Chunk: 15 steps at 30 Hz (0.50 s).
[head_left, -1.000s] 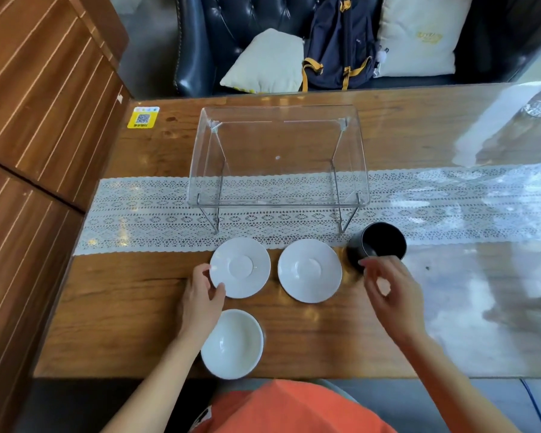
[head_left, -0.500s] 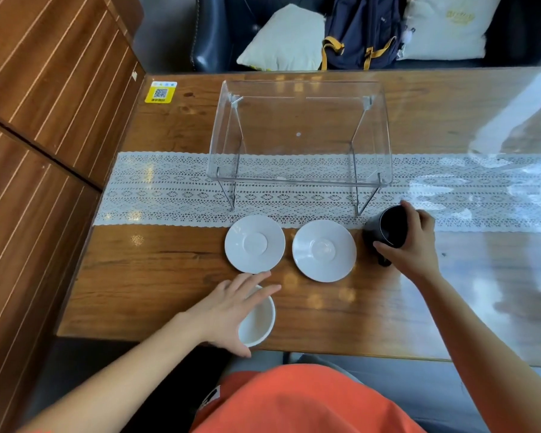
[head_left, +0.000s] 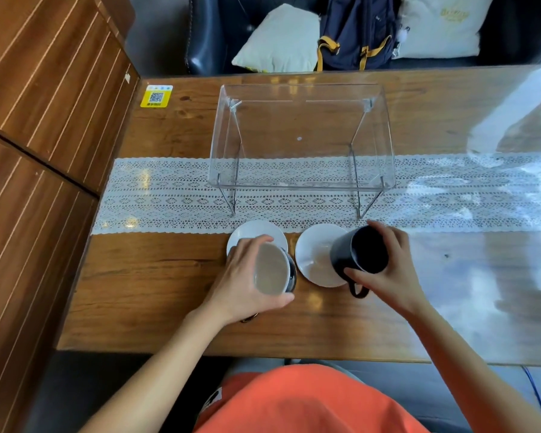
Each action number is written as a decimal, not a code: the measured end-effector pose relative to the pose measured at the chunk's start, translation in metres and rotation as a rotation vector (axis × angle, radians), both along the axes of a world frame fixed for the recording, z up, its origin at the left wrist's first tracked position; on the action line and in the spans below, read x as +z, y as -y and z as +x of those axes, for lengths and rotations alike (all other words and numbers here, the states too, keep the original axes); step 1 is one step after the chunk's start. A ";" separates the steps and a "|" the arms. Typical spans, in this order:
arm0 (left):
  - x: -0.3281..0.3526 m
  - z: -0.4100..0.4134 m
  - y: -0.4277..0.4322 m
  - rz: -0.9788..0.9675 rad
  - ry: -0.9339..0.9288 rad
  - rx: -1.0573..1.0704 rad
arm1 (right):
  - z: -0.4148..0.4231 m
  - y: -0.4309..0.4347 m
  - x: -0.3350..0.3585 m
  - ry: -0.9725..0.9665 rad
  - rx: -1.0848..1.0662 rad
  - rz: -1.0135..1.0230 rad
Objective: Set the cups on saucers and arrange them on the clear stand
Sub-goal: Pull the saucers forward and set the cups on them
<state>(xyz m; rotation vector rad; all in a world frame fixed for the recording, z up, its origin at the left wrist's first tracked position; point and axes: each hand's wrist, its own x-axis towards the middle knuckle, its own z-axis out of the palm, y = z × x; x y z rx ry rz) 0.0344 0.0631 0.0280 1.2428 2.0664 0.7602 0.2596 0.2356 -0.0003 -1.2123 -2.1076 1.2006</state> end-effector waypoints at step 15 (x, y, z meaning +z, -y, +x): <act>-0.028 -0.030 -0.045 -0.262 -0.114 0.300 | -0.049 0.015 -0.007 0.220 0.125 0.054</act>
